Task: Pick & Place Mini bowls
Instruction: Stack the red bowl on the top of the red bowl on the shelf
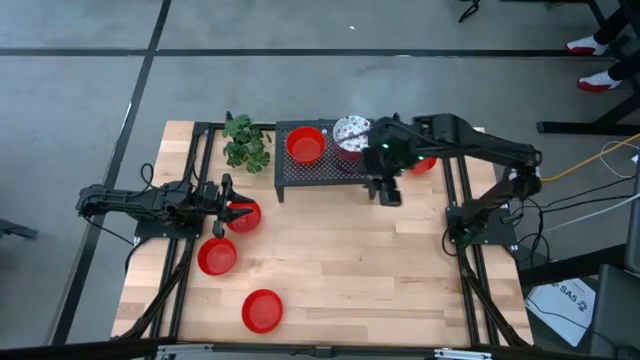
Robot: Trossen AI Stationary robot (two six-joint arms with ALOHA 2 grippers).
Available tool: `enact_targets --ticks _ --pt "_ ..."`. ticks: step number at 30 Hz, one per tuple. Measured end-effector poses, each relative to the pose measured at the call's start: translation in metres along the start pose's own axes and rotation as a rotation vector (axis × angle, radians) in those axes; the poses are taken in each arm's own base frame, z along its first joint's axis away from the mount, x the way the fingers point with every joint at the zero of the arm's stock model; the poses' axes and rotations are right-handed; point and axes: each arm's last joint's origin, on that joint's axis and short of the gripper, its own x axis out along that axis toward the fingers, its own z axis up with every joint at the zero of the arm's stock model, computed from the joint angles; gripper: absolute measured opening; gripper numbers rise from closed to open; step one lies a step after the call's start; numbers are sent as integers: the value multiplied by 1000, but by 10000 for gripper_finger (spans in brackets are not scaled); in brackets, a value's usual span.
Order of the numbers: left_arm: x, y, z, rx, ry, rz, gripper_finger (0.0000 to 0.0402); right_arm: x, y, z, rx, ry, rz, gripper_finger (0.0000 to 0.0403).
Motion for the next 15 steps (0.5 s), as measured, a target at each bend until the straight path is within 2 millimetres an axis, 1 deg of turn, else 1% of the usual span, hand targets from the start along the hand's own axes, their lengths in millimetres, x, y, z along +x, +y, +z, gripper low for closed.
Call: enact_targets --ticks 3,5,9,12,15 --pt "0 0 0 0 0 0 123 0 4 -18 26 36 10 163" --pt "0 0 0 0 0 0 123 3 6 -32 69 56 -17 163" --pt "0 0 0 0 0 0 123 8 3 -66 208 63 -164 163" --pt "0 0 0 0 0 0 123 17 -5 -93 312 110 -290 163" --pt "0 0 0 0 0 0 123 23 -11 -118 404 171 -375 163"
